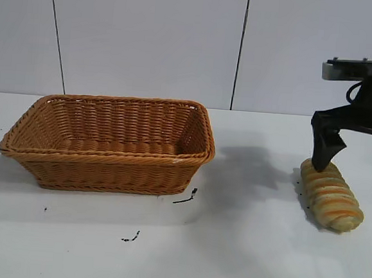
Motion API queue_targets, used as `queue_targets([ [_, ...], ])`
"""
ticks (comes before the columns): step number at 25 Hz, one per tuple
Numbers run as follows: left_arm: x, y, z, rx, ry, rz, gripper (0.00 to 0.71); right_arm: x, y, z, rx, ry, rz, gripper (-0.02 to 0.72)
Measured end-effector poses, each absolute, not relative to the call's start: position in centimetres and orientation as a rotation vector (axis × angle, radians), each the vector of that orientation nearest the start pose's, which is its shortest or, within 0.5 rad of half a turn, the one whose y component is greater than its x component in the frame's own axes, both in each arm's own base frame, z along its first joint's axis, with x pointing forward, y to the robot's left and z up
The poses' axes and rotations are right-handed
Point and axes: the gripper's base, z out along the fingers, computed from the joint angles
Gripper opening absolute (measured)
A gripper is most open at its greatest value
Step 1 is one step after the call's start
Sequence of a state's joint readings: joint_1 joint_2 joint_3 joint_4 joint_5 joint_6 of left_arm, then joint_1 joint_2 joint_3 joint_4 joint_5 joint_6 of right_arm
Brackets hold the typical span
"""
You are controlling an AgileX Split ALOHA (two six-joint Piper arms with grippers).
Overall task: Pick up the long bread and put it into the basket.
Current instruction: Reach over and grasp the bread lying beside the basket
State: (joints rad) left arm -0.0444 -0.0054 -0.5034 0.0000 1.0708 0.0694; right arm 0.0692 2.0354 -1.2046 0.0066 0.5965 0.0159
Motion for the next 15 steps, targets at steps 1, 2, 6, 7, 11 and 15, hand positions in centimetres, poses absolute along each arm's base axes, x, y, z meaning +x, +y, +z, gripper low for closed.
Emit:
queue_targets([
  [1, -0.65, 0.03, 27.74, 0.116, 2.042, 0.016, 0.696, 38.04, 2.68, 11.12, -0.07, 2.92, 0.021, 0.693],
  [2, -0.65, 0.03, 27.74, 0.116, 2.042, 0.016, 0.696, 38.05, 2.68, 10.85, -0.069, 2.926, 0.021, 0.693],
  [6, -0.65, 0.03, 27.74, 0.116, 2.042, 0.016, 0.696, 38.18, 2.69, 10.72, -0.067, 2.914, 0.023, 0.676],
  [7, -0.65, 0.03, 27.74, 0.116, 2.042, 0.016, 0.696, 38.19, 2.7, 10.72, -0.067, 2.913, 0.023, 0.643],
  [11, -0.65, 0.03, 27.74, 0.116, 2.042, 0.016, 0.696, 38.13, 2.71, 10.71, -0.063, 2.92, 0.026, 0.407],
  [15, -0.65, 0.03, 27.74, 0.116, 2.042, 0.016, 0.696, 38.14, 2.71, 10.71, -0.062, 2.919, 0.027, 0.19],
])
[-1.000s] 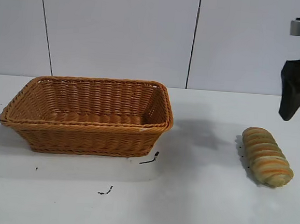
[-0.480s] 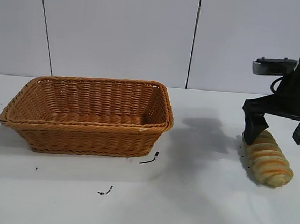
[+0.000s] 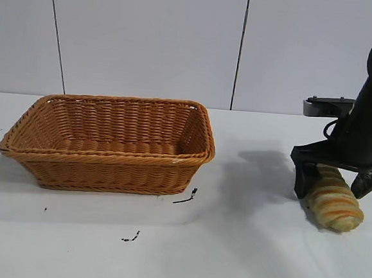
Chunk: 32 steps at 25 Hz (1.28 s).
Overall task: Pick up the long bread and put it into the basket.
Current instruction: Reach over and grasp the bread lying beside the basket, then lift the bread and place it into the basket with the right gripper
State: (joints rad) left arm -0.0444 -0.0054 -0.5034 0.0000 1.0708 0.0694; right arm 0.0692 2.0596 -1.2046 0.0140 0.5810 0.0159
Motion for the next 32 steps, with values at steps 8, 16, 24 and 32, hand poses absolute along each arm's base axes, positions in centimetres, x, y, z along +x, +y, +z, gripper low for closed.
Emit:
queue_targets([
  [8, -0.7, 0.0, 27.7, 0.116, 2.042, 0.016, 0.696, 37.7, 2.7, 15.4, -0.1, 2.878, 0.023, 0.152],
  [16, -0.7, 0.0, 27.7, 0.116, 2.042, 0.016, 0.696, 38.9, 4.1, 25.8, -0.152, 2.817, 0.033, 0.143],
  [24, -0.7, 0.0, 27.7, 0.116, 2.042, 0.016, 0.696, 40.1, 8.6, 30.4, -0.319, 2.678, 0.035, 0.141],
  [32, -0.7, 0.0, 27.7, 0.116, 2.042, 0.016, 0.696, 40.7, 20.9, 30.1, -0.99, 2.432, 0.032, 0.137],
])
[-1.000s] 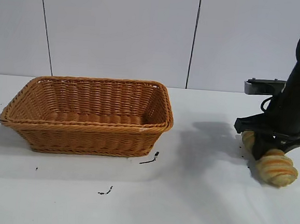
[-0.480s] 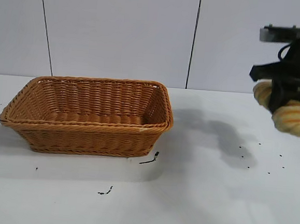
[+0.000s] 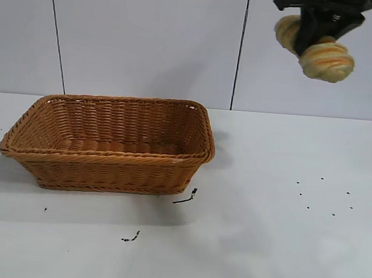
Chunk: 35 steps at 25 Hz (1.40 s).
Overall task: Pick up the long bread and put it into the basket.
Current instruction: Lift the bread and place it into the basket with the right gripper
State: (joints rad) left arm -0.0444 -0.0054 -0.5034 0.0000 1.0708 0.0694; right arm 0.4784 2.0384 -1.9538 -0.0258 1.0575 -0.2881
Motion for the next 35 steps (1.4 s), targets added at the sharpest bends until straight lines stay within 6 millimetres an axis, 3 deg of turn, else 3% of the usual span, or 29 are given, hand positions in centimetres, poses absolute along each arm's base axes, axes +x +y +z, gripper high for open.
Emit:
queue_targets([
  [5, -0.7, 0.0, 27.7, 0.116, 2.042, 0.016, 0.696, 39.7, 27.7, 27.0, -1.401, 2.175, -0.018, 0.136],
  [11, -0.7, 0.0, 27.7, 0.116, 2.042, 0.016, 0.696, 39.5, 31.9, 24.1, -1.644, 1.868, -0.089, 0.136],
  [19, -0.7, 0.0, 27.7, 0.116, 2.042, 0.016, 0.696, 40.9, 33.4, 18.5, -1.683, 1.843, -0.092, 0.136],
  [20, -0.7, 0.0, 27.7, 0.116, 2.042, 0.016, 0.696, 40.9, 33.4, 18.5, -1.683, 1.843, -0.092, 0.136],
  [22, -0.7, 0.0, 27.7, 0.116, 2.042, 0.016, 0.696, 41.2, 33.6, 16.4, -1.696, 1.852, -0.09, 0.136],
  [30, -0.7, 0.0, 27.7, 0.116, 2.042, 0.016, 0.696, 41.4, 34.0, 15.1, -1.677, 1.854, -0.063, 0.141],
  [32, -0.7, 0.0, 27.7, 0.116, 2.042, 0.016, 0.696, 41.4, 34.0, 15.1, -1.672, 1.857, -0.055, 0.21],
  [35, -0.7, 0.0, 27.7, 0.116, 2.042, 0.016, 0.696, 41.4, 34.0, 15.0, -1.663, 1.864, -0.051, 0.44],
])
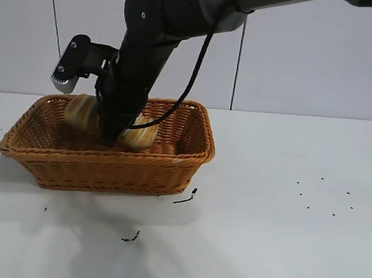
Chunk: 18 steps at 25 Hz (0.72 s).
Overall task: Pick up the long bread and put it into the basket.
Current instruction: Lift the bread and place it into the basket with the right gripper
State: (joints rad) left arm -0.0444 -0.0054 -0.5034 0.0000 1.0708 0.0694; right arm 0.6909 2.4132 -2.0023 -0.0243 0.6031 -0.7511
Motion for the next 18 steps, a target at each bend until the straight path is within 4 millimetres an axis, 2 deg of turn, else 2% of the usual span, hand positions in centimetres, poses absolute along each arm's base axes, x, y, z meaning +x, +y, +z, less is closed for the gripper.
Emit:
queue_targets([
  [2, -0.7, 0.0, 27.7, 0.116, 2.042, 0.016, 0.696, 41.4, 34.1, 15.1, -1.641, 1.88, -0.041, 0.57],
  [4, -0.7, 0.0, 27.7, 0.116, 2.042, 0.016, 0.696, 41.4, 34.0, 15.3, -1.611, 1.9, -0.029, 0.634],
  [7, -0.7, 0.0, 27.7, 0.116, 2.042, 0.016, 0.696, 41.4, 33.9, 16.6, -1.542, 1.924, -0.007, 0.661],
  [10, -0.7, 0.0, 27.7, 0.116, 2.042, 0.016, 0.696, 41.5, 33.2, 19.4, -1.406, 1.98, 0.037, 0.664],
  [12, -0.7, 0.0, 27.7, 0.116, 2.042, 0.016, 0.696, 41.6, 32.4, 21.6, -1.251, 2.062, 0.093, 0.664],
  [16, -0.7, 0.0, 27.7, 0.116, 2.042, 0.016, 0.696, 42.1, 29.5, 25.9, -0.947, 2.245, 0.171, 0.667],
  [18, -0.7, 0.0, 27.7, 0.116, 2.042, 0.016, 0.696, 42.6, 27.4, 27.2, -0.828, 2.342, 0.176, 0.669],
])
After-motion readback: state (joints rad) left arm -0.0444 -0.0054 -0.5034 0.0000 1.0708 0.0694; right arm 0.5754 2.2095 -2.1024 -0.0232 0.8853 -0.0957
